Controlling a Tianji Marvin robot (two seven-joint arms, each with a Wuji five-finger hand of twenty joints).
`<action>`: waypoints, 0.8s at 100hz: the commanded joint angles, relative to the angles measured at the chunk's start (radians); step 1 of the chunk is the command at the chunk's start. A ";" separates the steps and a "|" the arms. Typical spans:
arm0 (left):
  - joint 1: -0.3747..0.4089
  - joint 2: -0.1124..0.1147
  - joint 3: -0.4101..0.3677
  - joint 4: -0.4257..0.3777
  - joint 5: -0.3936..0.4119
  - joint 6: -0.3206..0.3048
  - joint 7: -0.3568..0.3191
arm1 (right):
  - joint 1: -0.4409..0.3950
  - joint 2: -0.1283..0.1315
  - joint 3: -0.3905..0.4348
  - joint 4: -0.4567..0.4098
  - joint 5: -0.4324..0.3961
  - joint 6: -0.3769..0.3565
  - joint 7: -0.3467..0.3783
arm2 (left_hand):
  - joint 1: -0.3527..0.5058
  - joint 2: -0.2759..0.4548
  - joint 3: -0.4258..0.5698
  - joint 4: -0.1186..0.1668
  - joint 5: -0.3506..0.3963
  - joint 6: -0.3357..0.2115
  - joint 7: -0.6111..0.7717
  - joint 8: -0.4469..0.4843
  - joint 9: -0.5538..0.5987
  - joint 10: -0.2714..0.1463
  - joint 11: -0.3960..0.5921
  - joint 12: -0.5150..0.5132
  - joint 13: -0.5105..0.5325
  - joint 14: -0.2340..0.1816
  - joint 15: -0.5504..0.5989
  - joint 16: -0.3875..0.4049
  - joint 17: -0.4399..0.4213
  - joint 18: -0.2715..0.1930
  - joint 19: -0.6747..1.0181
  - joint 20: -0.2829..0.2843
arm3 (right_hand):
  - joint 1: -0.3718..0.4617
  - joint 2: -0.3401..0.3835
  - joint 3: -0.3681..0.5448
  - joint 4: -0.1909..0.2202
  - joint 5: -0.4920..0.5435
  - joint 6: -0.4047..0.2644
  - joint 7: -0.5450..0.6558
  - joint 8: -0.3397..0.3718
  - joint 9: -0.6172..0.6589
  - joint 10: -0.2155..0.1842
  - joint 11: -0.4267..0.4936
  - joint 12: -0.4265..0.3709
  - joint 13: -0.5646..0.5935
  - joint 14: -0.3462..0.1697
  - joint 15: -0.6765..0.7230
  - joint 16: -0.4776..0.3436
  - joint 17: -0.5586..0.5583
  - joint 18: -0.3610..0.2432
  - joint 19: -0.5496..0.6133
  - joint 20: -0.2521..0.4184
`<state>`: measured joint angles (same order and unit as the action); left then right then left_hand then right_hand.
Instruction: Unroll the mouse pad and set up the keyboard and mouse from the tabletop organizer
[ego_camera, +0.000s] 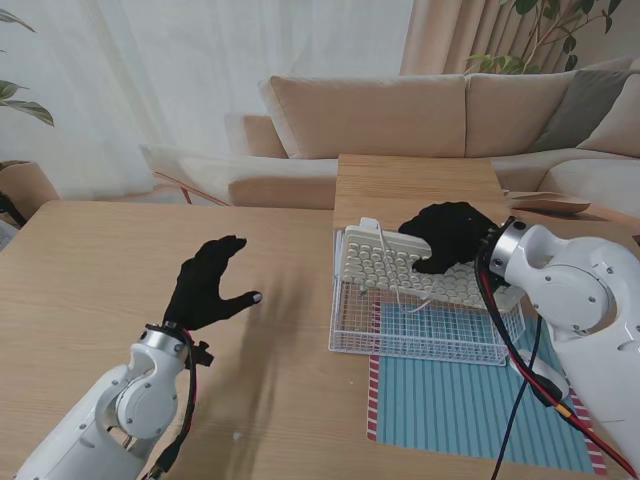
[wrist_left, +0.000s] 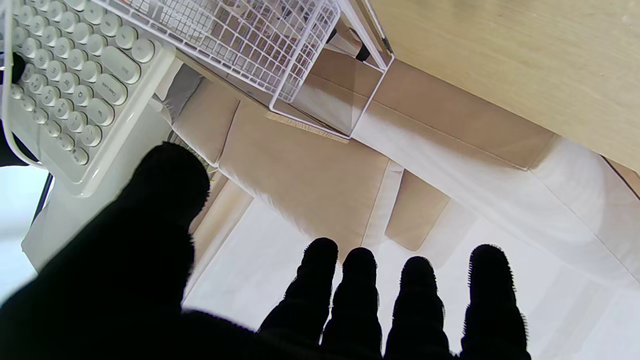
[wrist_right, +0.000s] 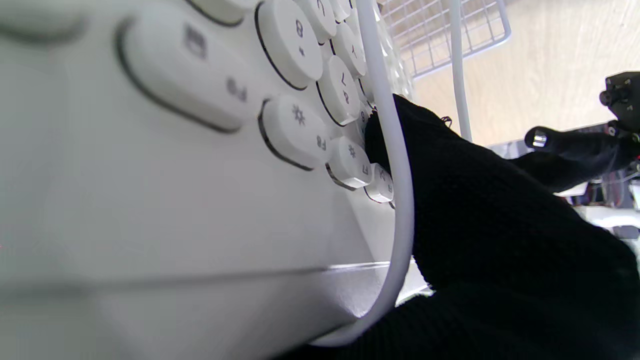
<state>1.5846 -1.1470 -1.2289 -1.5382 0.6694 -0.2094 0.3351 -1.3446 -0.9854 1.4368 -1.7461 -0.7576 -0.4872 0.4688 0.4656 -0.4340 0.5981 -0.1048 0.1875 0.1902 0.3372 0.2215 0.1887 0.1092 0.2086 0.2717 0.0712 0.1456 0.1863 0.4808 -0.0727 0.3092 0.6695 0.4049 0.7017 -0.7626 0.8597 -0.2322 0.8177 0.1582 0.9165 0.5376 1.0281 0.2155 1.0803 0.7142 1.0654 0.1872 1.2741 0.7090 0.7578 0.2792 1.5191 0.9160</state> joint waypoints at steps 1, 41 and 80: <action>0.000 -0.005 0.000 -0.029 -0.033 0.007 -0.033 | 0.007 -0.003 0.006 -0.022 0.010 -0.008 0.012 | 0.004 -0.014 0.015 0.025 -0.026 0.008 0.027 0.017 0.011 0.021 0.026 -0.011 0.006 -0.001 0.022 -0.016 -0.013 0.014 0.031 -0.008 | 0.151 0.074 0.199 0.041 0.037 -0.120 0.057 0.037 0.010 0.086 0.013 0.019 0.083 -0.066 0.073 0.031 -0.007 -0.041 -0.038 0.025; -0.013 -0.003 0.009 -0.093 -0.120 0.009 -0.121 | 0.028 -0.003 -0.006 -0.028 0.025 -0.033 0.010 | 0.005 -0.022 0.023 0.022 -0.030 0.012 0.041 0.024 0.011 0.023 0.046 -0.031 0.008 0.001 0.038 -0.038 -0.015 0.020 0.038 -0.004 | 0.148 0.076 0.195 0.040 0.037 -0.133 0.055 0.042 0.008 0.080 0.009 0.022 0.078 -0.069 0.071 0.041 -0.015 -0.046 -0.048 0.039; 0.032 -0.005 -0.077 -0.075 -0.080 -0.027 -0.063 | 0.041 0.003 -0.005 -0.097 0.083 -0.060 0.043 | 0.009 -0.005 0.031 0.024 -0.032 0.013 0.042 0.024 0.010 0.023 0.052 -0.038 0.006 -0.002 0.042 -0.046 -0.014 0.018 0.043 -0.002 | 0.149 0.073 0.196 0.040 0.039 -0.130 0.055 0.043 0.013 0.078 0.009 0.024 0.086 -0.071 0.069 0.047 -0.008 -0.048 -0.050 0.050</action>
<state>1.6089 -1.1558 -1.2846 -1.6307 0.5842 -0.2338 0.2805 -1.3127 -0.9796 1.4314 -1.8047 -0.6830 -0.5351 0.4978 0.4661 -0.4383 0.6066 -0.1048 0.1875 0.1926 0.3728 0.2358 0.1990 0.1193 0.2435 0.2467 0.0715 0.1473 0.2116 0.4466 -0.0760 0.3184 0.6710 0.4049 0.7017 -0.7626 0.8593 -0.2440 0.8177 0.1582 0.9165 0.5503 1.0281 0.2155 1.0803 0.7174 1.0655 0.1872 1.2739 0.7178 0.7575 0.2792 1.5140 0.9405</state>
